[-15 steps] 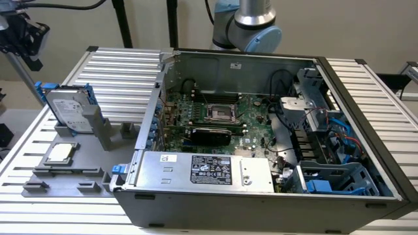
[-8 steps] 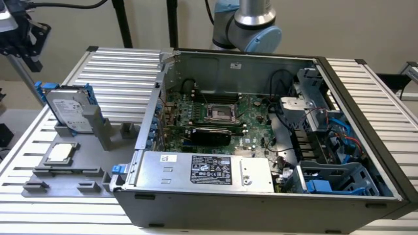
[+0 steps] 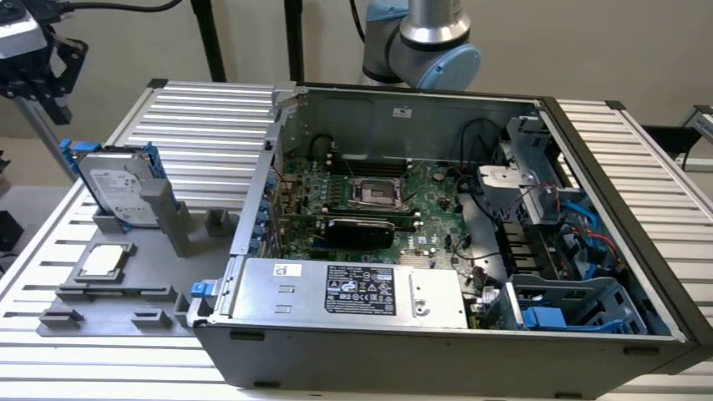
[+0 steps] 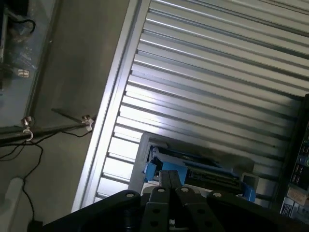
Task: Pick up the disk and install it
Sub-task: 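Pick up the disk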
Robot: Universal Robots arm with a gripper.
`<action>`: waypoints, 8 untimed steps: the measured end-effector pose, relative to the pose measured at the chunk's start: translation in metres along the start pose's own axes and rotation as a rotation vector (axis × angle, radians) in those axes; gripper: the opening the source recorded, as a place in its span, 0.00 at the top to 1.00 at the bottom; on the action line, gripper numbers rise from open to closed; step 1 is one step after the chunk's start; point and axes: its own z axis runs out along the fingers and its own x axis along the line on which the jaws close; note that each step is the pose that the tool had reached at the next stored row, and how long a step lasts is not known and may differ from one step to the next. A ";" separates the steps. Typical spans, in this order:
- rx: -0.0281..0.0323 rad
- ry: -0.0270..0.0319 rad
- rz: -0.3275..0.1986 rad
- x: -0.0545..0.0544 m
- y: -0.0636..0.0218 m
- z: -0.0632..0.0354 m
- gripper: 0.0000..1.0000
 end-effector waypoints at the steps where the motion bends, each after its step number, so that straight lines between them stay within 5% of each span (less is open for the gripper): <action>1: -0.0003 0.0009 -0.018 0.000 0.0000 0.0003 0.89; 8: -0.0027 0.0071 -0.145 0.000 -0.0001 0.0019 0.89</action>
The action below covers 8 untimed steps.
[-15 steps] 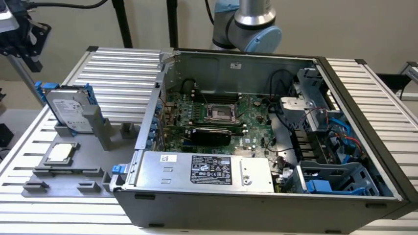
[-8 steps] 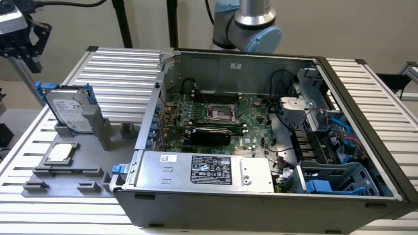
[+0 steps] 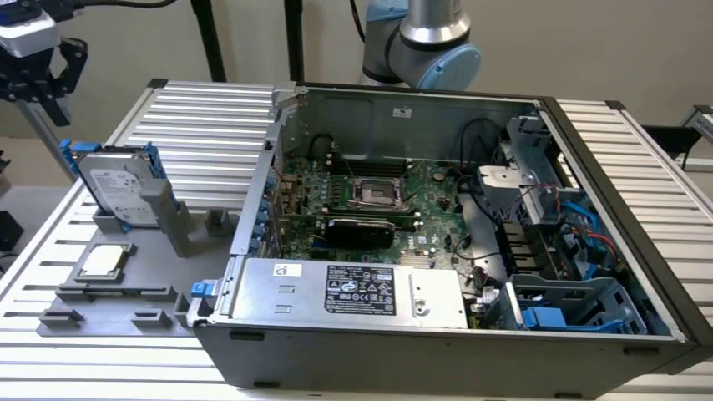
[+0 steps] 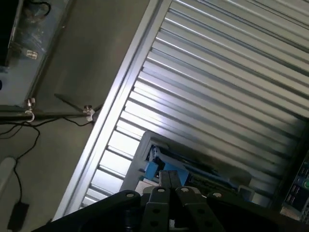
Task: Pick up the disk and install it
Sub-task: 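Pick up the disk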
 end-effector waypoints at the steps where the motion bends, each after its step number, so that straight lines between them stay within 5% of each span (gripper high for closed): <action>1: -0.0004 0.0009 -0.018 0.000 0.0000 0.0002 0.89; 8: -0.0027 0.0071 -0.145 0.000 -0.0001 0.0016 0.89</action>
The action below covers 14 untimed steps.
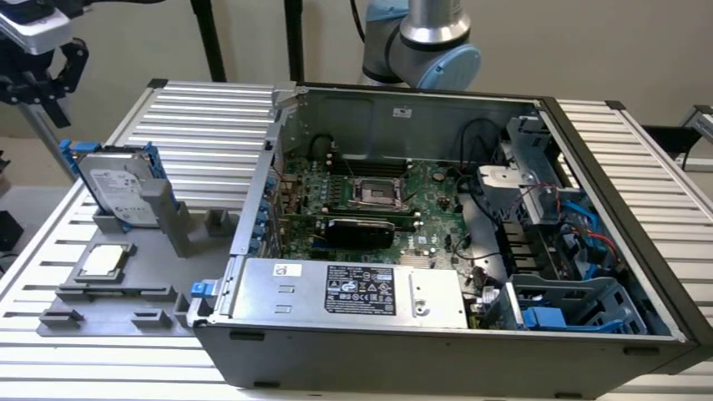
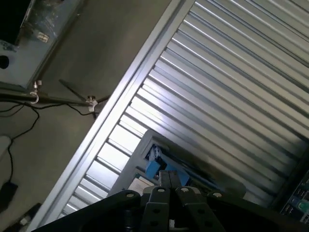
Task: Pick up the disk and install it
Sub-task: 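Pick up the disk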
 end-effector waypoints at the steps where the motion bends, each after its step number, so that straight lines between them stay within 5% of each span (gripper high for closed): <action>1: -0.0004 0.0009 -0.020 0.000 0.0000 0.0002 0.89; 14: -0.0048 0.0123 -0.255 0.000 -0.0001 0.0024 0.89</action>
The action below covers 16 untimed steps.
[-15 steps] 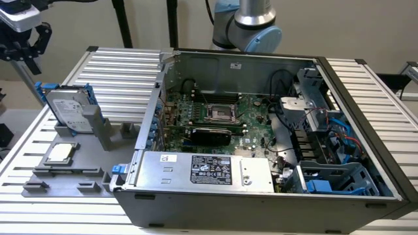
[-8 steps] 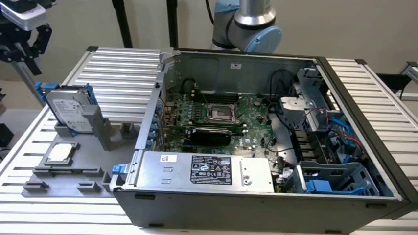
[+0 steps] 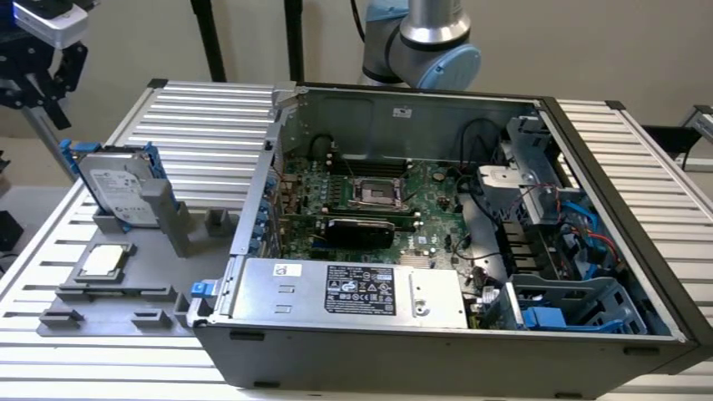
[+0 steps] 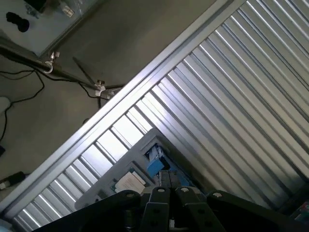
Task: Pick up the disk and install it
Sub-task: 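Pick up the disk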
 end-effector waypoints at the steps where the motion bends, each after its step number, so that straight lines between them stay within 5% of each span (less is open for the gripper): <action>1: -0.0004 0.0010 -0.018 0.000 0.0000 0.0000 0.89; 16: -0.0049 0.0126 -0.256 -0.002 -0.0022 0.0001 0.89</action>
